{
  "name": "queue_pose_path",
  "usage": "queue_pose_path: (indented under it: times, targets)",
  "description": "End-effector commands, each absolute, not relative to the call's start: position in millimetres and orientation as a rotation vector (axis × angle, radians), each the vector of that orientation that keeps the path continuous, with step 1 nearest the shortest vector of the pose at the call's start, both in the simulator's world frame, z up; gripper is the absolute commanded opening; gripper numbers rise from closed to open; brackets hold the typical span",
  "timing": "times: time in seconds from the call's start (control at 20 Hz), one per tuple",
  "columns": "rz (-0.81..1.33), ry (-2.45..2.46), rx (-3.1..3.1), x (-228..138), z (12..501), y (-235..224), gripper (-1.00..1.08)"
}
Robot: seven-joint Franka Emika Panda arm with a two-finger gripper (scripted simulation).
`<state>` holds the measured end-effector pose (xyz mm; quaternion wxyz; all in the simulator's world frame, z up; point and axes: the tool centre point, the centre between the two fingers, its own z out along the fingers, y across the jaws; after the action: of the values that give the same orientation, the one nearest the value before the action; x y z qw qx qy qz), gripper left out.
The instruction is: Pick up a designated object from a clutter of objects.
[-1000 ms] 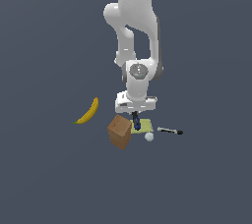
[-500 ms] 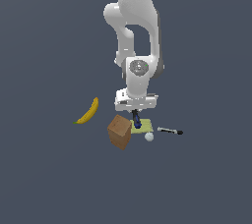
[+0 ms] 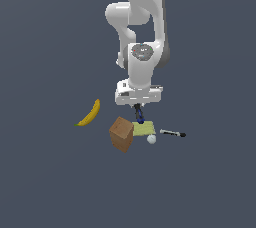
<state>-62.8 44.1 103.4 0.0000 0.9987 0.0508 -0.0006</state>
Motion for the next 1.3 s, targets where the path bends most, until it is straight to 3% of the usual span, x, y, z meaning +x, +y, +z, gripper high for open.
queue_pose_path:
  times: [0.0, 1.25]
  targets:
    - [0.000, 0.160, 3.137, -63.2, 126.2, 43.8, -1.00]
    - [0.000, 0.160, 3.138, -63.7, 346.0, 40.8, -1.00]
